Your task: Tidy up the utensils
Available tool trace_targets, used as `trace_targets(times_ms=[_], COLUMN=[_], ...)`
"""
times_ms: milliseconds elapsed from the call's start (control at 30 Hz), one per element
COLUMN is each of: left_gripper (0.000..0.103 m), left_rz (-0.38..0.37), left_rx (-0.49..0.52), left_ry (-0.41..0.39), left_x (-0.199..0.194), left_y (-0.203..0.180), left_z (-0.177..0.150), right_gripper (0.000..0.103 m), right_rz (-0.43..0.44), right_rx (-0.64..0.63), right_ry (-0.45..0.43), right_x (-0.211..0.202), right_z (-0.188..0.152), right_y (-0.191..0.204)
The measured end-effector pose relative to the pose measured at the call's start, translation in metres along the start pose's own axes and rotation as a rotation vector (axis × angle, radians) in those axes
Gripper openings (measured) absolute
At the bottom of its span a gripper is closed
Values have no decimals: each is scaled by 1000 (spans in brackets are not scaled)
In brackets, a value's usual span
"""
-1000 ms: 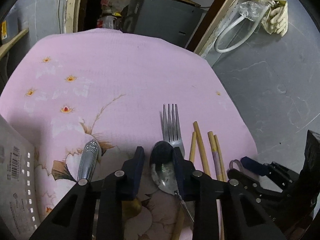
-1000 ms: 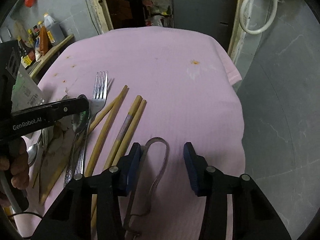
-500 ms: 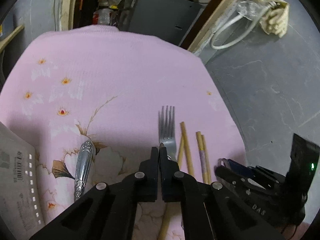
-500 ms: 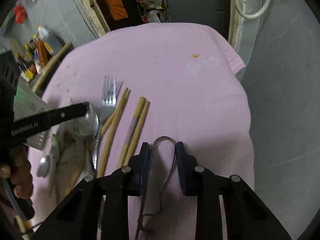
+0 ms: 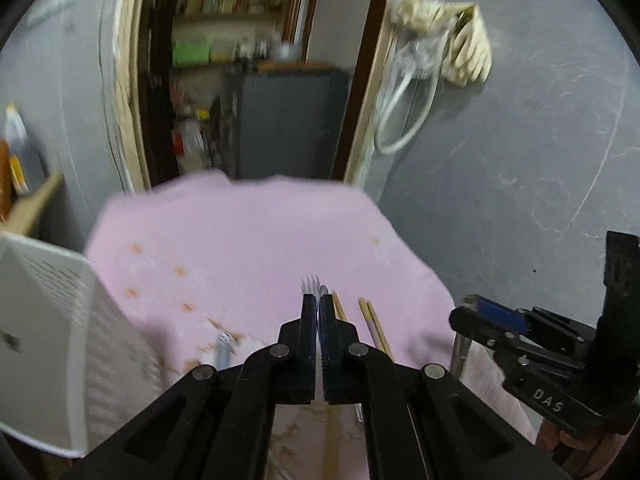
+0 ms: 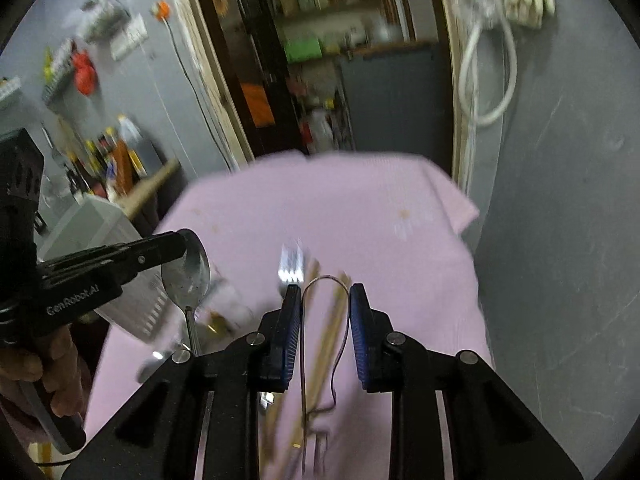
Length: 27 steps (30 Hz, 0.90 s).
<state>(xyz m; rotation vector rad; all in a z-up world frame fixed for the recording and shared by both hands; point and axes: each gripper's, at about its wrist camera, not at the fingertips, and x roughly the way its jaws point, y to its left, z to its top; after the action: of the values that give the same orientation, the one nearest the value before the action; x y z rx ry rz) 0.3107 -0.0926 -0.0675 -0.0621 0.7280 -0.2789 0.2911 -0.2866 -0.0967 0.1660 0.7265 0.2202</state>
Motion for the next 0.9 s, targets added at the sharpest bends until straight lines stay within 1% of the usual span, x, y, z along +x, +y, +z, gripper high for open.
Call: trace_targets(times_ms=[67, 133, 233, 300, 433, 533, 633, 733, 800, 900], left_gripper=[2, 2, 2, 2, 2, 2, 2, 2, 2, 2], left_rz=[28, 47, 85, 130, 228, 328, 394, 416, 434, 455], left_rx=[19, 18, 14, 15, 31, 62, 80, 64, 51, 68], left_ry=[-60, -117, -193, -248, -347, -401, -435, -445, -440, -419], left_x=[-23, -46, -75, -97, -142, -160, -164, -154, -141, -124], left_y=[2, 10, 23, 36, 66, 86, 103, 122, 131, 137], left_z=[8, 19, 42, 58, 79, 86, 79, 67, 56, 35], right_gripper=[21, 21, 21, 21, 21, 21, 21, 21, 21, 21], right_rz=[6, 22, 41, 67, 158, 242, 324, 374, 409, 422], right_rx=[-10, -10, -35, -46, -64, -95, -120, -157, -176, -210], right_ry=[-66, -141, -217, -253, -338, -392, -416, -407, -377, -306], right_x=[-17, -34, -52, -60, -73, -72, -63, -46, -27, 7], right_z=[4, 17, 40, 55, 88, 112, 121, 120, 118, 109], right_y=[8, 20, 42, 58, 98, 133, 163, 187, 202, 217])
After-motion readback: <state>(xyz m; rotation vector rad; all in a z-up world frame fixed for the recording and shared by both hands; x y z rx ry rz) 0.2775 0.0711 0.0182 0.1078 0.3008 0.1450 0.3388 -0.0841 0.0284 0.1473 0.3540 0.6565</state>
